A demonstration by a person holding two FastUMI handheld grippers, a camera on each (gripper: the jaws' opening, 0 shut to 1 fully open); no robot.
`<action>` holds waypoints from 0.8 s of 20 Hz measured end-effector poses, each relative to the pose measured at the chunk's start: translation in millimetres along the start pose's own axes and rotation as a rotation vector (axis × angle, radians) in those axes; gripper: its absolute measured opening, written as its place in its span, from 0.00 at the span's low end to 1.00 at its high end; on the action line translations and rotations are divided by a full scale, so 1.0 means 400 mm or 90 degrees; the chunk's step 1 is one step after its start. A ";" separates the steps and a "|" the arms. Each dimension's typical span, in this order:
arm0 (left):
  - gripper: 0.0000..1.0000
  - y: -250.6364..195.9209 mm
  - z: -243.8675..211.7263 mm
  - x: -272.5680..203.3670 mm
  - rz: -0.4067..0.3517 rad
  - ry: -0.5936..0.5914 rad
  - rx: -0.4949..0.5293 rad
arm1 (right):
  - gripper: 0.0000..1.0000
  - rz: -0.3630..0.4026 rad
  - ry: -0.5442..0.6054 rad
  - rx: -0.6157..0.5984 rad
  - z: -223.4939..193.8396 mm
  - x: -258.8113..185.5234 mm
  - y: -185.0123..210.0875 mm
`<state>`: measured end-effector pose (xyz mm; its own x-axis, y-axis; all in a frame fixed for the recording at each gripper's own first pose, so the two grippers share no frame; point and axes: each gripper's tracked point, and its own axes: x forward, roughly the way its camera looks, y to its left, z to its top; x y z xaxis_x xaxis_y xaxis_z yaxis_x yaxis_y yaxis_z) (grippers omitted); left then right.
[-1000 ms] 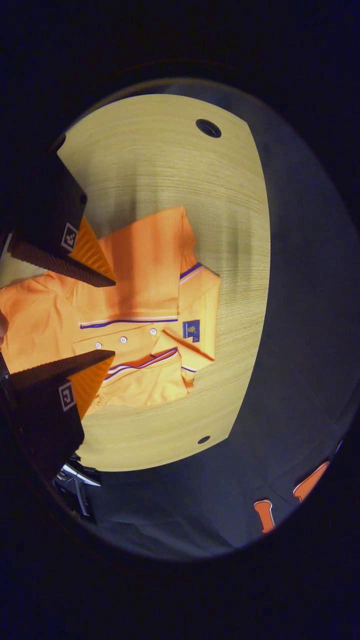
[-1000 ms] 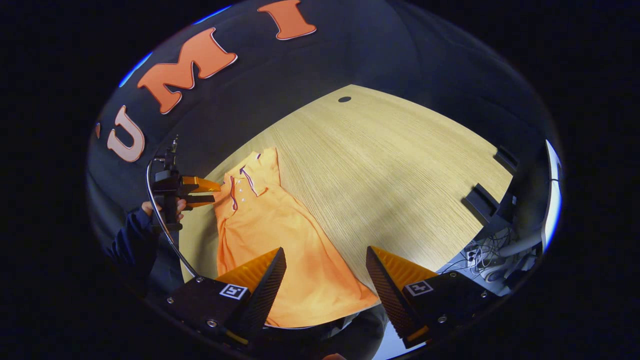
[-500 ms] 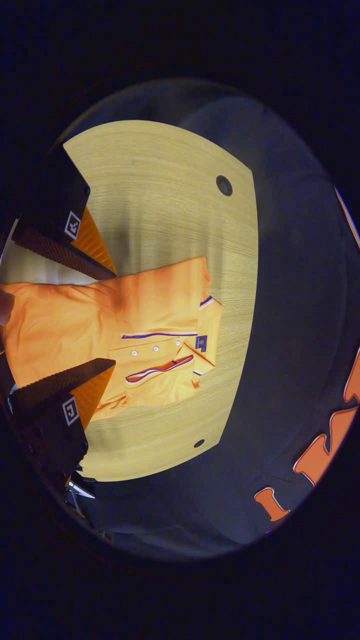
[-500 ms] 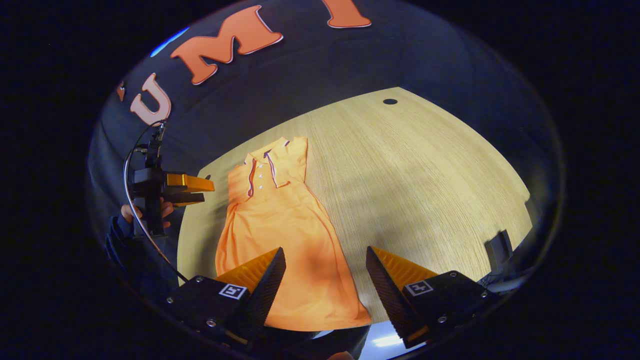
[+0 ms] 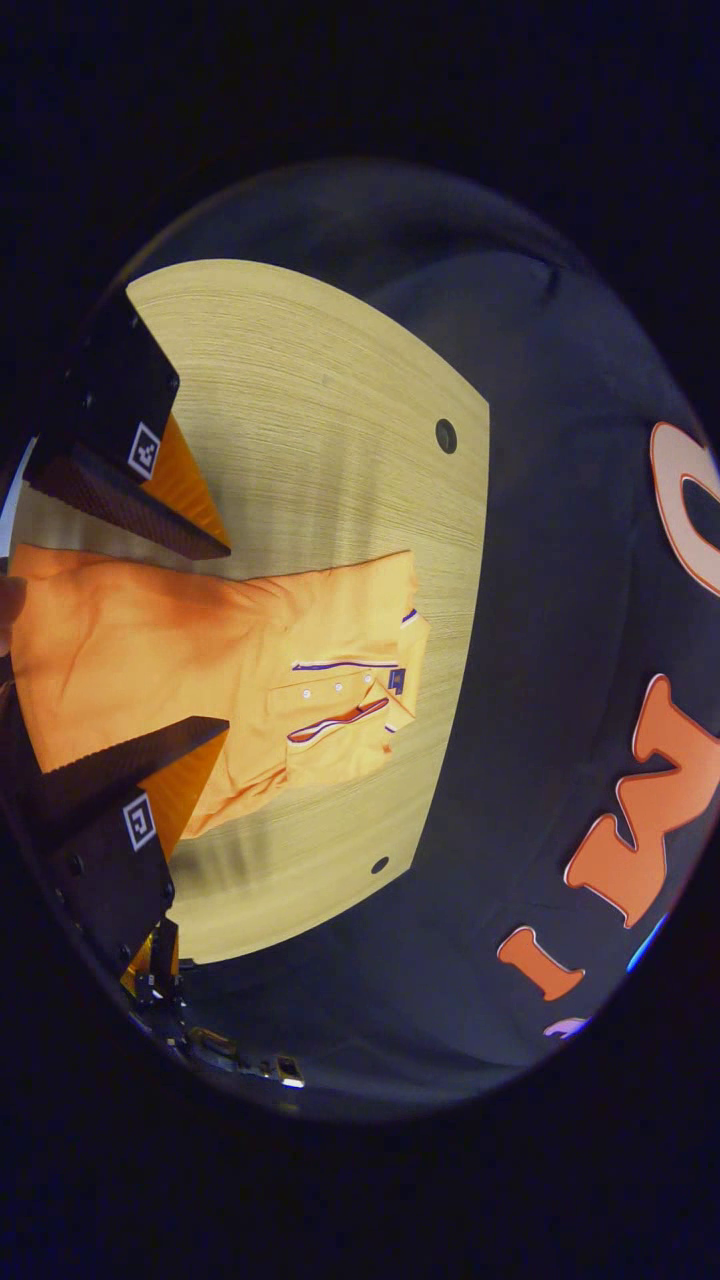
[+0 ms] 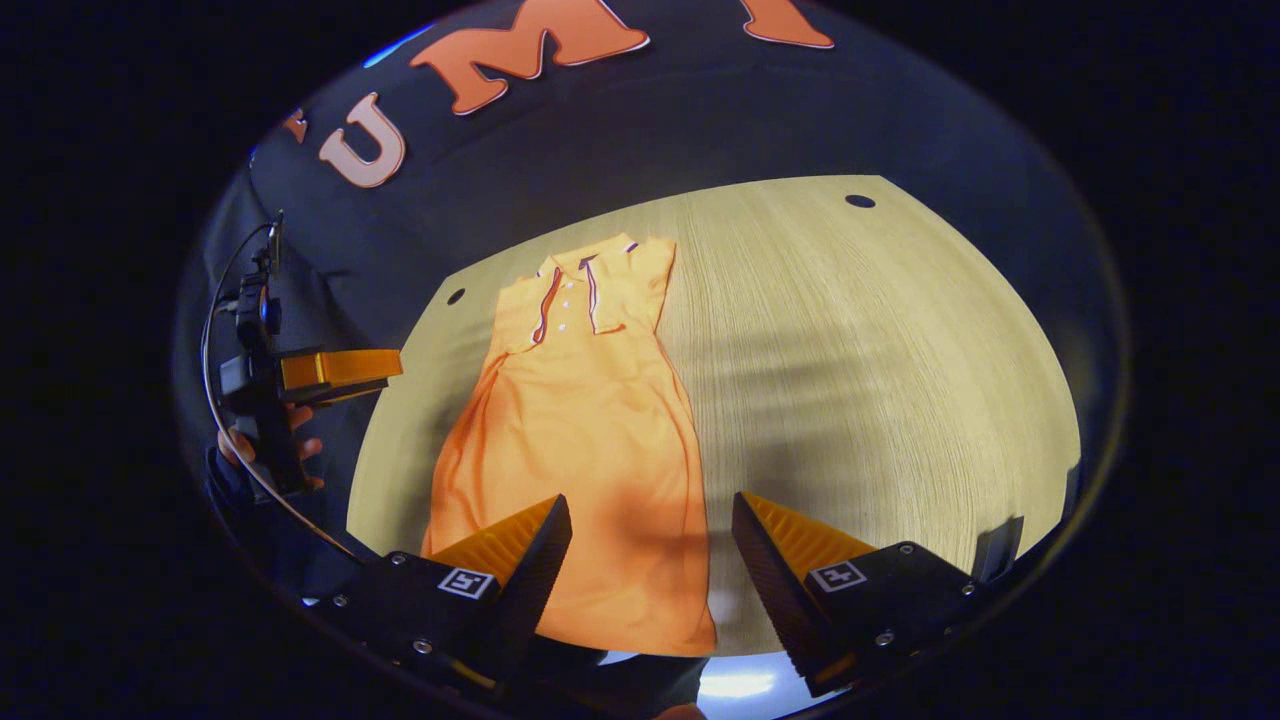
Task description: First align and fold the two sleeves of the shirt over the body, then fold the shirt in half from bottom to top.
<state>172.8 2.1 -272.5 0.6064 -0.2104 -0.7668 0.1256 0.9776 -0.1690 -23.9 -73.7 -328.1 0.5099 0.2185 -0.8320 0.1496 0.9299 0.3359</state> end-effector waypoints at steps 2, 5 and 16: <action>0.98 -0.014 -0.074 -0.027 0.002 0.012 0.016 | 0.99 0.012 0.016 -0.019 -0.027 0.001 0.001; 0.98 -0.025 -0.219 -0.059 0.004 0.079 0.013 | 0.99 0.022 0.039 -0.045 -0.064 0.013 0.005; 0.98 0.015 -0.505 -0.070 0.081 0.218 -0.006 | 0.98 0.017 0.149 -0.129 -0.265 0.023 -0.011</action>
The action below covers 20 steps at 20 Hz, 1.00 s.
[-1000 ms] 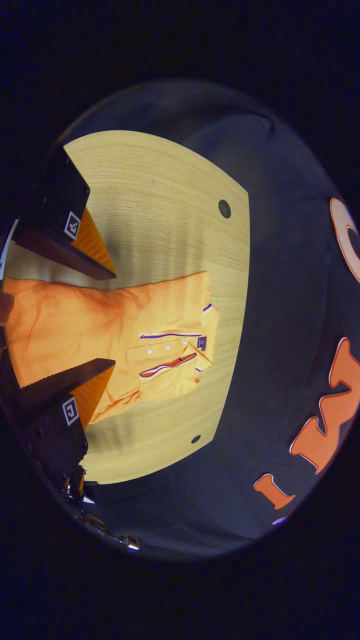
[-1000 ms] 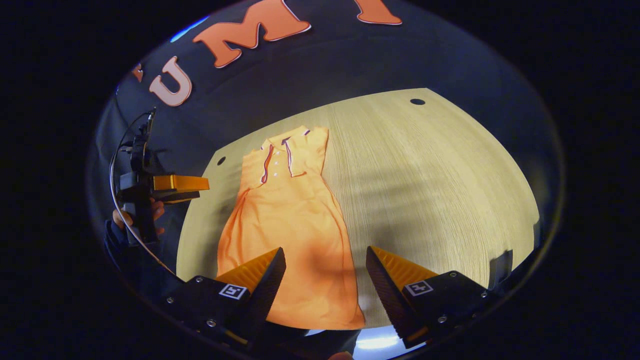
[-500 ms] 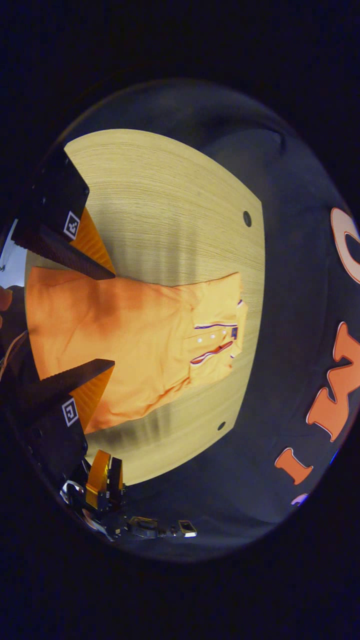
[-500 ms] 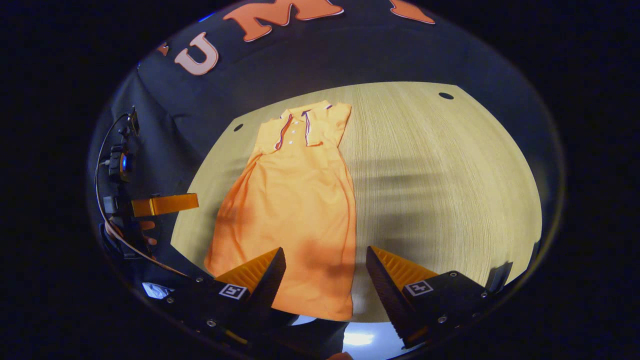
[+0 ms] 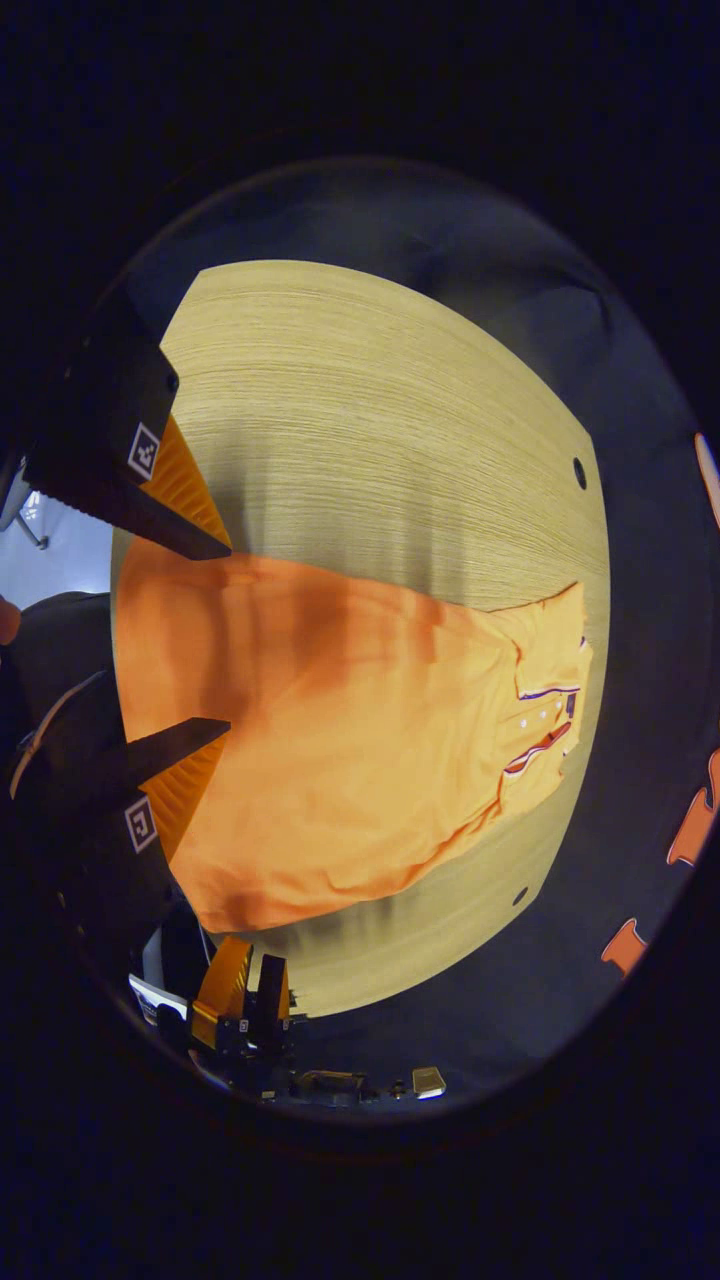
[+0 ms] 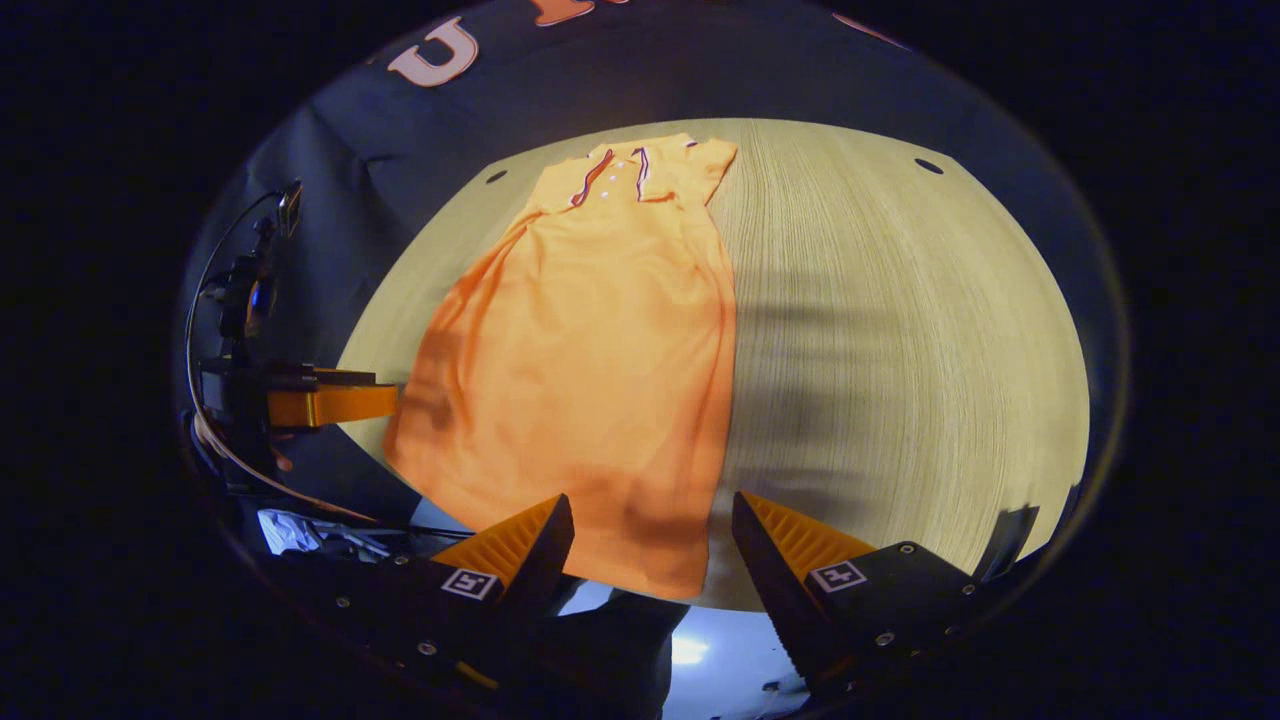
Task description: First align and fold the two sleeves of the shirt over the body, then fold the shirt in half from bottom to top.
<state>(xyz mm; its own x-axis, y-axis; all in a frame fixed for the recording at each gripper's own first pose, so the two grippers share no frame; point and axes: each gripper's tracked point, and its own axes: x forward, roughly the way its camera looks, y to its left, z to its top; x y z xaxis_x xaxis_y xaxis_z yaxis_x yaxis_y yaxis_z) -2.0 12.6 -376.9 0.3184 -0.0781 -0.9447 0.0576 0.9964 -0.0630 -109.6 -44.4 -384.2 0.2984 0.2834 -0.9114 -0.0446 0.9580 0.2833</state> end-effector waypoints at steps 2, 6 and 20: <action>0.99 0.009 -0.039 0.018 0.008 0.021 -0.004 | 0.97 -0.005 0.014 0.002 -0.026 0.011 0.002; 0.99 0.033 -0.083 0.038 0.034 0.039 0.001 | 0.97 -0.018 0.040 0.009 -0.062 0.028 0.004; 0.97 0.070 -0.127 0.059 0.065 -0.047 0.117 | 0.85 -0.099 0.027 -0.052 -0.101 0.056 -0.010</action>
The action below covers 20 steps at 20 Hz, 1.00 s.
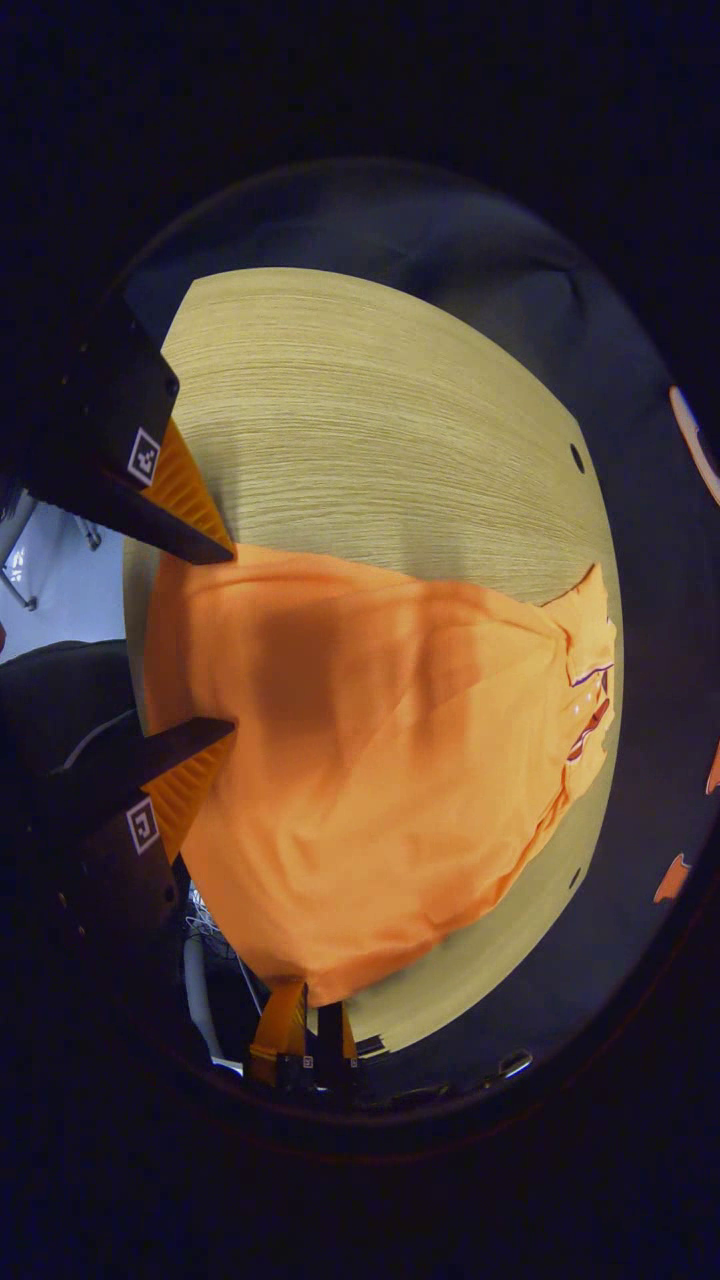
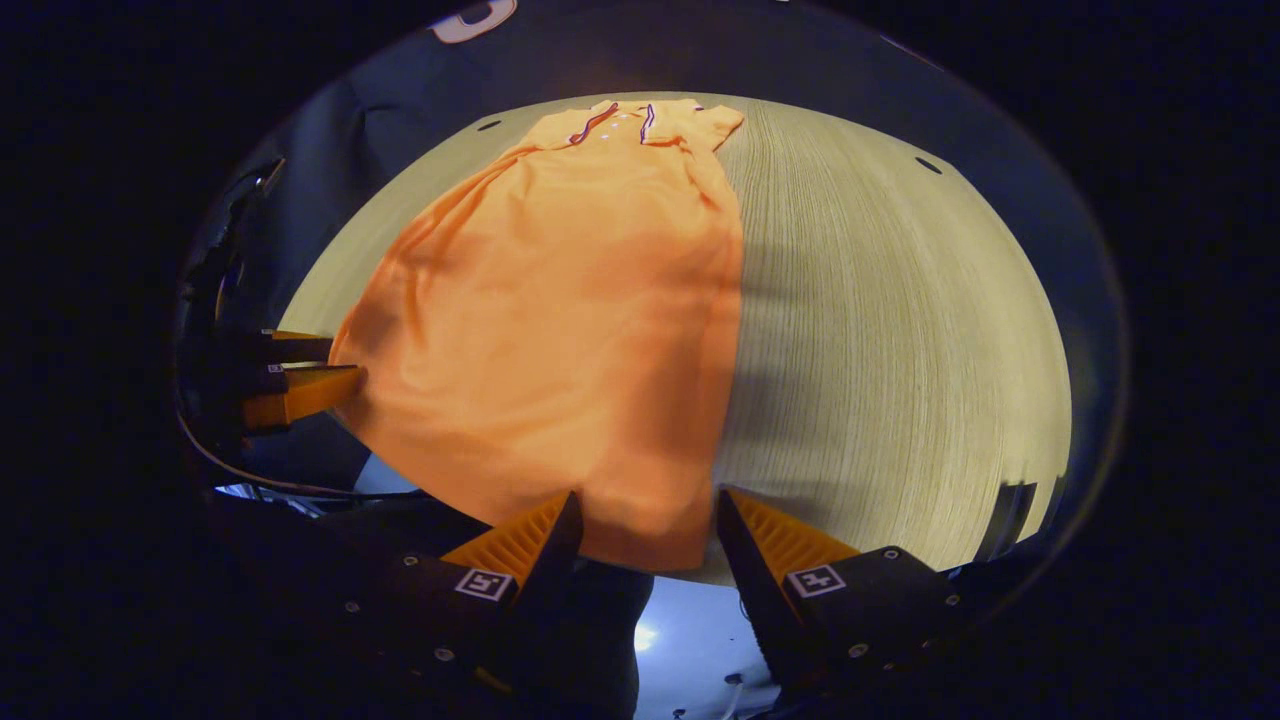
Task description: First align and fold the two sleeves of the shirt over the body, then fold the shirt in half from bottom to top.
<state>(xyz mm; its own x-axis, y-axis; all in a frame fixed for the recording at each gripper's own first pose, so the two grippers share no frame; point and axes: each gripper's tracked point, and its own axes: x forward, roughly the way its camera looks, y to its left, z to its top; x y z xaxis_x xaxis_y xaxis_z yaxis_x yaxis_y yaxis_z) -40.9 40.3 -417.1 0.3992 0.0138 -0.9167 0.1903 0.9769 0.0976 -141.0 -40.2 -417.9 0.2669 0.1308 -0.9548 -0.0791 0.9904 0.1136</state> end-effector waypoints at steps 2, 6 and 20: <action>0.99 0.015 0.005 -0.006 0.040 -0.038 0.022 | 0.83 -0.003 0.000 -0.010 -0.001 0.000 0.003; 1.00 0.032 0.016 -0.007 0.061 -0.063 0.040 | 0.84 -0.005 0.015 -0.007 0.002 0.001 0.008; 0.22 -0.052 0.063 0.045 -0.013 -0.047 0.053 | 0.29 -0.027 0.027 0.048 0.012 0.003 -0.013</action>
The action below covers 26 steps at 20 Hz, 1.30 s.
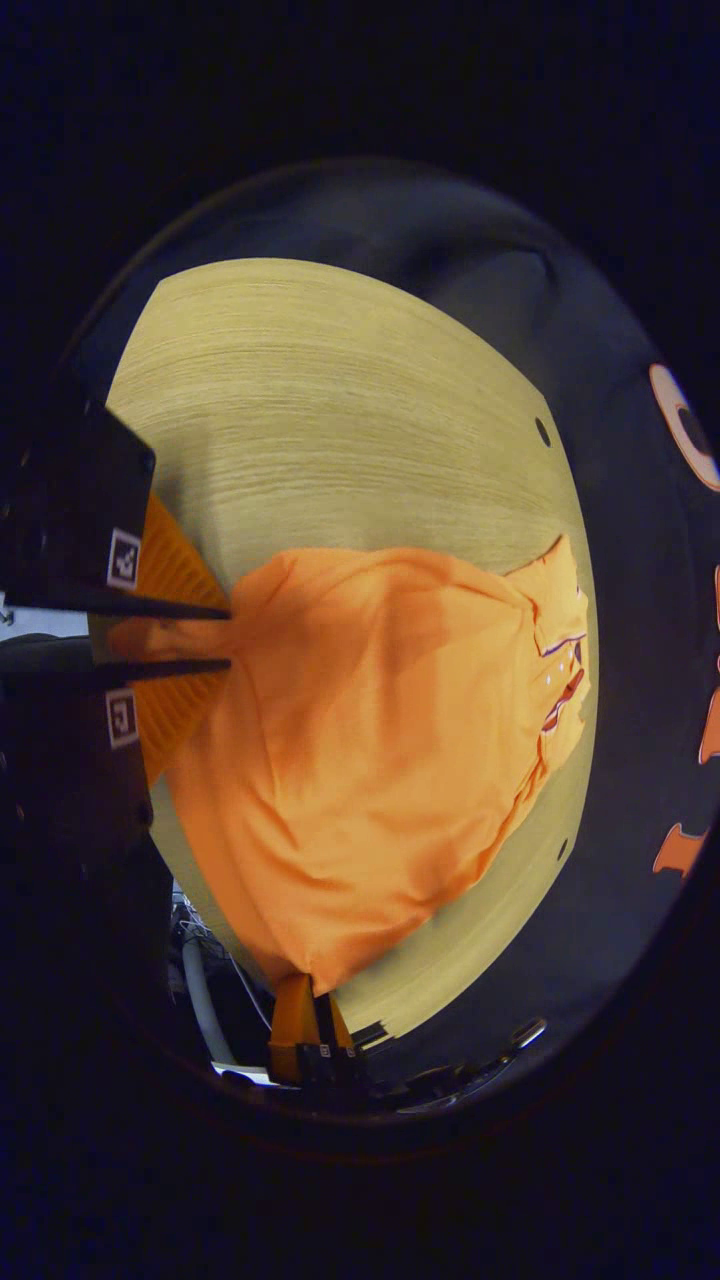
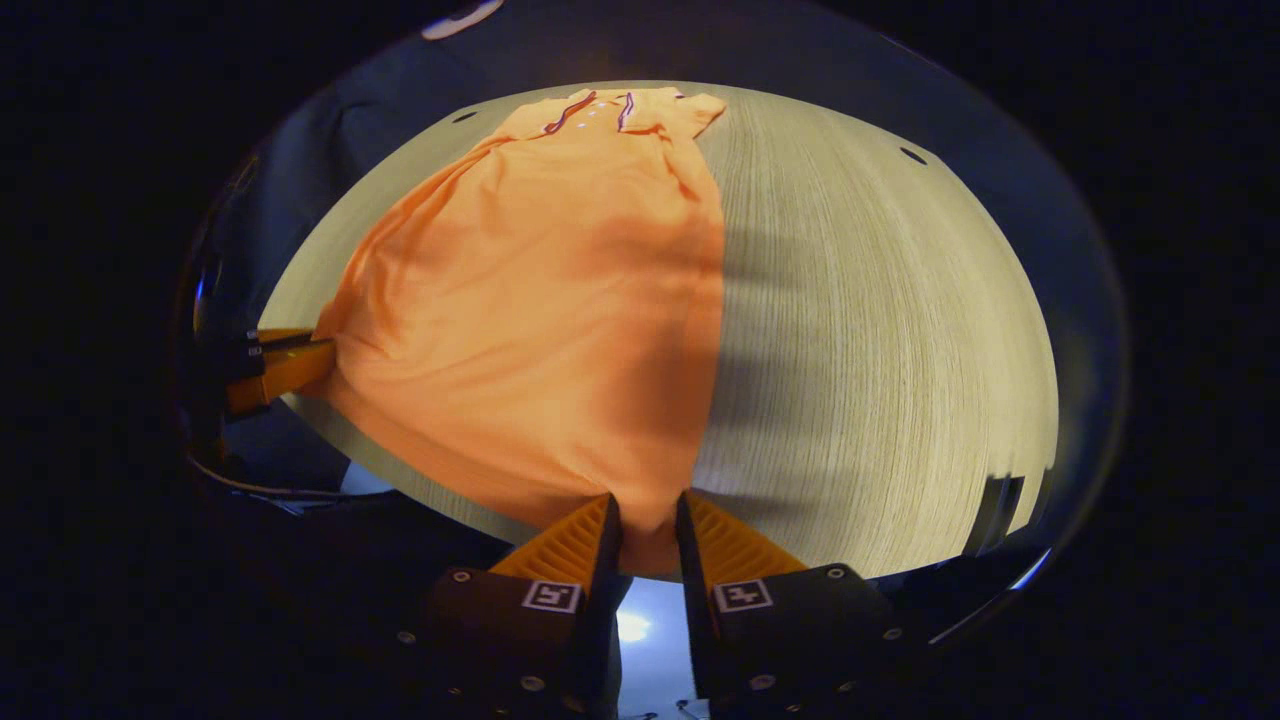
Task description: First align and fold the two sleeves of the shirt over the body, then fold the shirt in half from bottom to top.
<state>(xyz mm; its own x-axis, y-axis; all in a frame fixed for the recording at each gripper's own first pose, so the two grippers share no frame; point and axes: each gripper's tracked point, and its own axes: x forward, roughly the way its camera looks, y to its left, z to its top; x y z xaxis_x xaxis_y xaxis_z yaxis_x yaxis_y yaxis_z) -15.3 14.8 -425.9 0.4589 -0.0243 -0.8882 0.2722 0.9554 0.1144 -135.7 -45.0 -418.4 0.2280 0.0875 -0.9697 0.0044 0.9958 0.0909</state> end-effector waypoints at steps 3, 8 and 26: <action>0.09 -0.022 0.022 0.001 0.006 0.002 0.028 | 0.13 0.034 -0.007 0.036 0.005 0.009 0.032; 0.01 -0.026 0.031 0.006 -0.035 0.008 -0.093 | 0.04 0.125 -0.028 0.083 0.041 0.010 0.106; 0.01 0.025 0.330 -0.111 -0.030 -0.148 -0.134 | 0.04 0.328 -0.200 0.167 0.319 -0.125 0.119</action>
<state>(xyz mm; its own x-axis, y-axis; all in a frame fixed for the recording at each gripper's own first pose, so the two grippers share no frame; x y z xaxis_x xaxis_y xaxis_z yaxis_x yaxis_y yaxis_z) 78.7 -13.4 -326.6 0.6375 -0.1126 -0.7621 0.1270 0.9911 -0.0402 -22.7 -5.2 -336.6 0.5377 0.5006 -0.6784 0.0473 0.7854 0.6171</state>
